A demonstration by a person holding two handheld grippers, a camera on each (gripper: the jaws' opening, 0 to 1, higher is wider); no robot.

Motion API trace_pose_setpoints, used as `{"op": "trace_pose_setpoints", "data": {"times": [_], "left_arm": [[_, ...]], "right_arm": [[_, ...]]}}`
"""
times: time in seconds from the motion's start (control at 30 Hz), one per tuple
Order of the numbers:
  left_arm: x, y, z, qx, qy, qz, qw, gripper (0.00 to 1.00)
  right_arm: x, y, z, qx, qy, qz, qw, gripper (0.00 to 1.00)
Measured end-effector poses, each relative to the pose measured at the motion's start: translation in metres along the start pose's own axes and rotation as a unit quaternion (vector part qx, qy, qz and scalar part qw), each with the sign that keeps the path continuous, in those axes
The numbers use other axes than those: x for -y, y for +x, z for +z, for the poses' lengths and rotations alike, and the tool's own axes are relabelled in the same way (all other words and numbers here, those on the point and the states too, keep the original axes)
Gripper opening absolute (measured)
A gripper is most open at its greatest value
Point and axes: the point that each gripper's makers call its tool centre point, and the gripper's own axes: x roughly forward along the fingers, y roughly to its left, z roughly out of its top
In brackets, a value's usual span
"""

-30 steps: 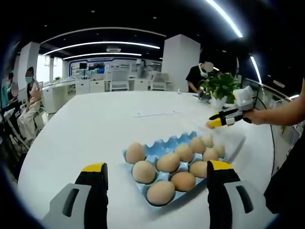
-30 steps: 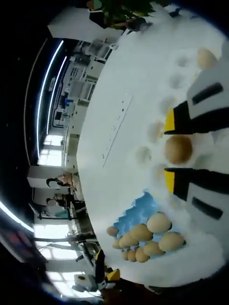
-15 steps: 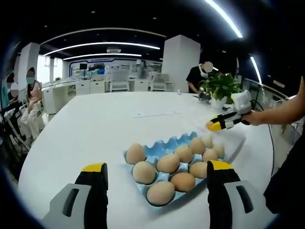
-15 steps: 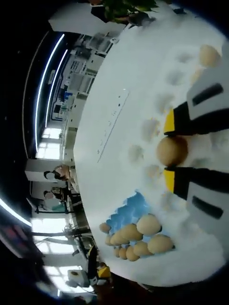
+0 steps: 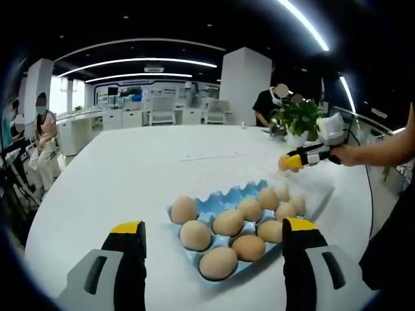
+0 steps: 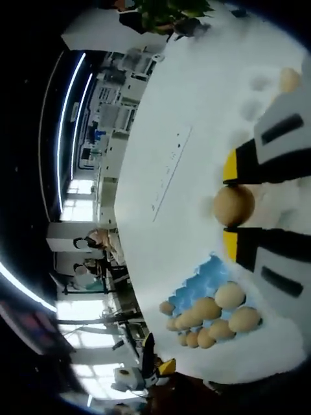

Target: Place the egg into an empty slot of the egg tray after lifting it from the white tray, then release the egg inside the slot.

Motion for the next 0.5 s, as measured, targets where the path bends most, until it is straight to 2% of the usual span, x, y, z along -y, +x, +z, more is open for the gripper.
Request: {"op": "trace_pose_setpoints", "data": {"times": [0.5], "left_arm": [[-0.006, 0.000, 0.000, 0.001, -0.001, 0.007, 1.0000, 0.89]], "right_arm": [[-0.044, 0.020, 0.027, 0.028, -0.002, 0.059, 0.9978, 0.24]]}}
